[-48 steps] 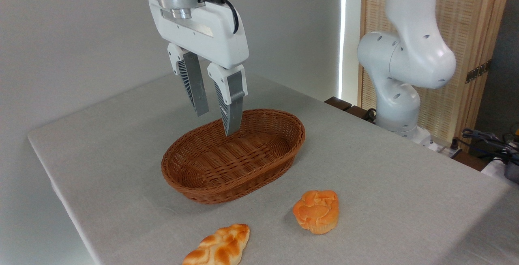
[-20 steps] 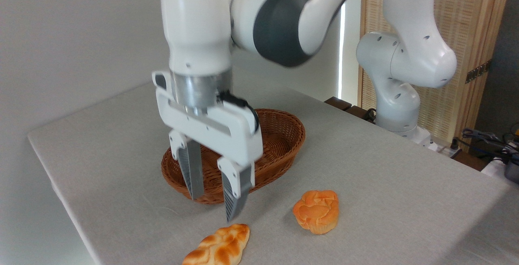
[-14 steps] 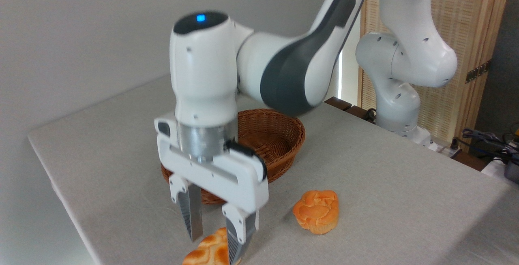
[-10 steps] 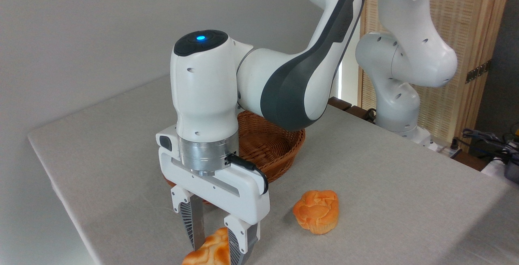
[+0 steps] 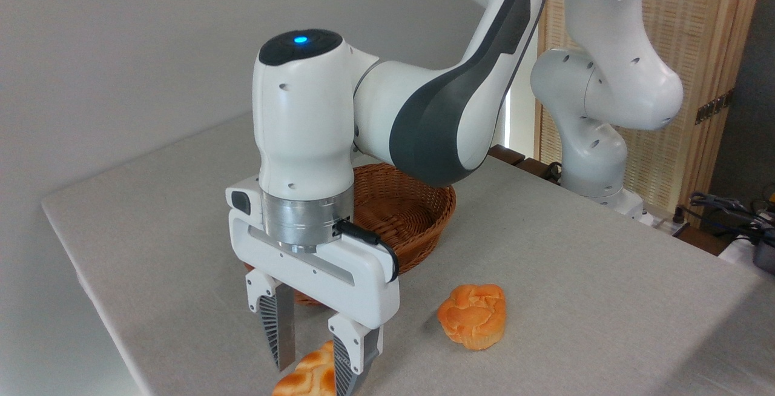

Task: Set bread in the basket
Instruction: 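Close the gripper on the braided bread roll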

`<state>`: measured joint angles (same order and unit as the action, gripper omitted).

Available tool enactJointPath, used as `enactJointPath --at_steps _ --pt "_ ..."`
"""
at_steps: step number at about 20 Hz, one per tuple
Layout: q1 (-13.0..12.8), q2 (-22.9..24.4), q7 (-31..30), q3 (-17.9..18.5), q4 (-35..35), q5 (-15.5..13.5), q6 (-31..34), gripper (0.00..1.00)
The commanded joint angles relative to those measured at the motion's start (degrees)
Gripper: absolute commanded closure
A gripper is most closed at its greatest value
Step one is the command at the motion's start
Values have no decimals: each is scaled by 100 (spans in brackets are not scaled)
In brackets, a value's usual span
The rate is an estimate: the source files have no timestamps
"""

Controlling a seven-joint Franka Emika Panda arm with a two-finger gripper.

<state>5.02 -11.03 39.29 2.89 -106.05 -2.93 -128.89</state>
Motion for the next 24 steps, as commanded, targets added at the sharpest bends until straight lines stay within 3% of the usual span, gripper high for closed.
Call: enactJointPath --at_steps 1,11,12,16,17,24 --pt "8 31 -79 1 15 -243 -13 0" --pt "-1 -206 -18 -175 -126 -156 -22 1" --pt "-1 -215 8 -175 -135 -138 -22 9" --pt "-1 -250 324 -183 -152 -138 13 65" --pt "-1 -250 342 -192 -170 -138 13 73" --pt "-1 -268 351 -201 -170 -138 22 73"
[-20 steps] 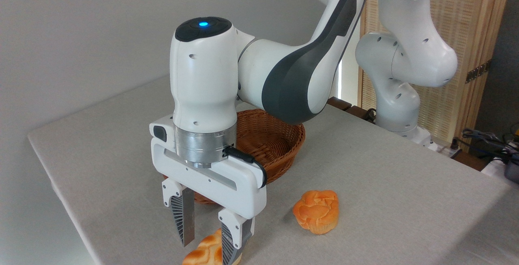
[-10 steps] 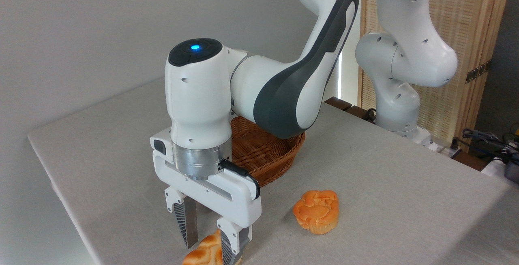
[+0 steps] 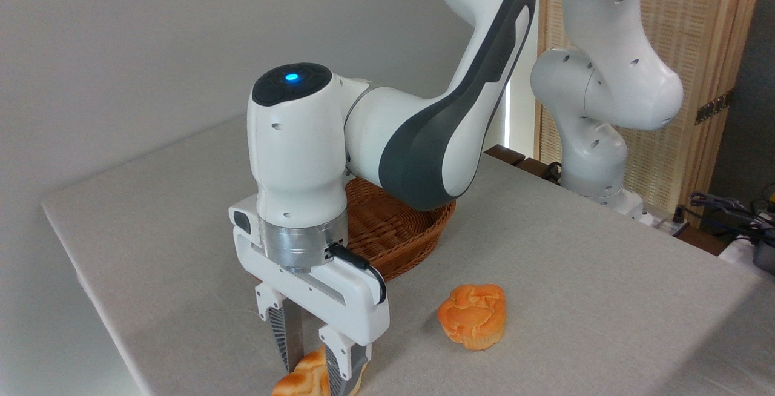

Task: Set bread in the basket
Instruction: 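Close the gripper on the braided bread roll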

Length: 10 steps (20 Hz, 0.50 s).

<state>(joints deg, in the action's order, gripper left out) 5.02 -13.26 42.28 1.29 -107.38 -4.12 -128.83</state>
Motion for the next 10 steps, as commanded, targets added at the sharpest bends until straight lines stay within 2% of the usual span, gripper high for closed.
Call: enactJointPath --at_steps 1,5,8,10 --pt "-1 -45 52 -32 -38 -19 15 72" --pt "-1 16 17 -32 41 -45 129 71" --pt "8 113 34 20 436 -107 778 71" --pt "8 314 34 38 481 -115 981 71"
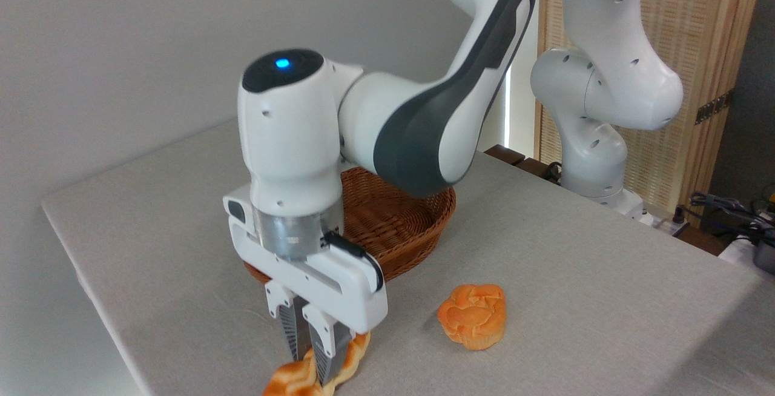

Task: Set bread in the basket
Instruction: 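Lift the braided roll and carry it over the wicker basket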

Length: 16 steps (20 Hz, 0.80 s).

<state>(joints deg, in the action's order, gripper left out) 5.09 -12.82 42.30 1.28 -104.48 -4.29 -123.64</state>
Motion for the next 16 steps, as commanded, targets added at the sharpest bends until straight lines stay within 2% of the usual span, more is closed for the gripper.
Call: enactJointPath --at_steps 1,4,7,10,11,13,14,16 --pt "1 427 33 30 191 -116 603 71" --pt "10 1129 94 57 270 -563 1270 67" --pt "-113 1825 498 -4 235 -538 2428 62" --pt "-560 2028 534 -101 60 -485 3213 61" --pt "-727 2020 543 -154 -80 -415 3206 51" --pt "-1201 1915 499 -198 -291 48 2935 51" --pt "-1334 1845 473 -250 -449 269 2707 51" --pt "-1379 1765 464 -382 -661 394 2381 48"
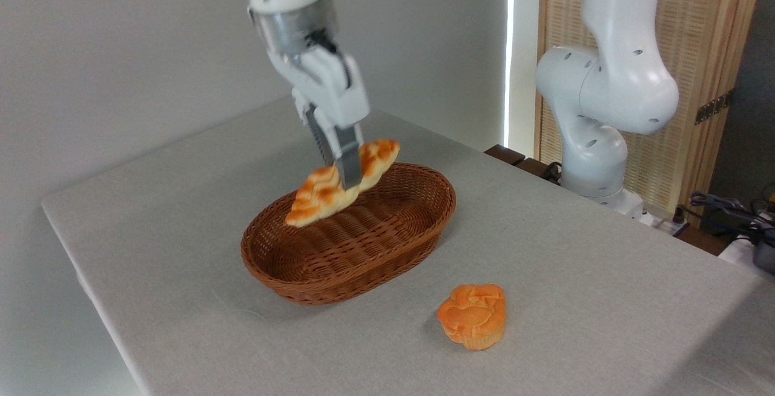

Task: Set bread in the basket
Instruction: 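Lift the braided roll and carry it over the wicker basket, then lower the roll into the basket and open the gripper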

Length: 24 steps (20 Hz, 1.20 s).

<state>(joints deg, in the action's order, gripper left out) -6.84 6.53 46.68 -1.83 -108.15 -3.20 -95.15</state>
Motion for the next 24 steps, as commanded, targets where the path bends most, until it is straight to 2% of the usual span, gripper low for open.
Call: enactJointPath --at_steps 1,2,4,6,15,21,24 --pt "-186 -196 34 -80 -364 285 -582 44" --pt "-186 -222 26 -89 -391 285 -696 35" --pt "-195 -310 26 -98 -426 285 -951 26" --pt "-204 -389 43 -229 -496 294 -1224 1" --pt "-151 -363 61 -230 -559 285 -1251 0" --pt "-107 -284 26 -160 -322 285 -1155 0" --pt "156 -223 70 -159 117 285 -927 0"
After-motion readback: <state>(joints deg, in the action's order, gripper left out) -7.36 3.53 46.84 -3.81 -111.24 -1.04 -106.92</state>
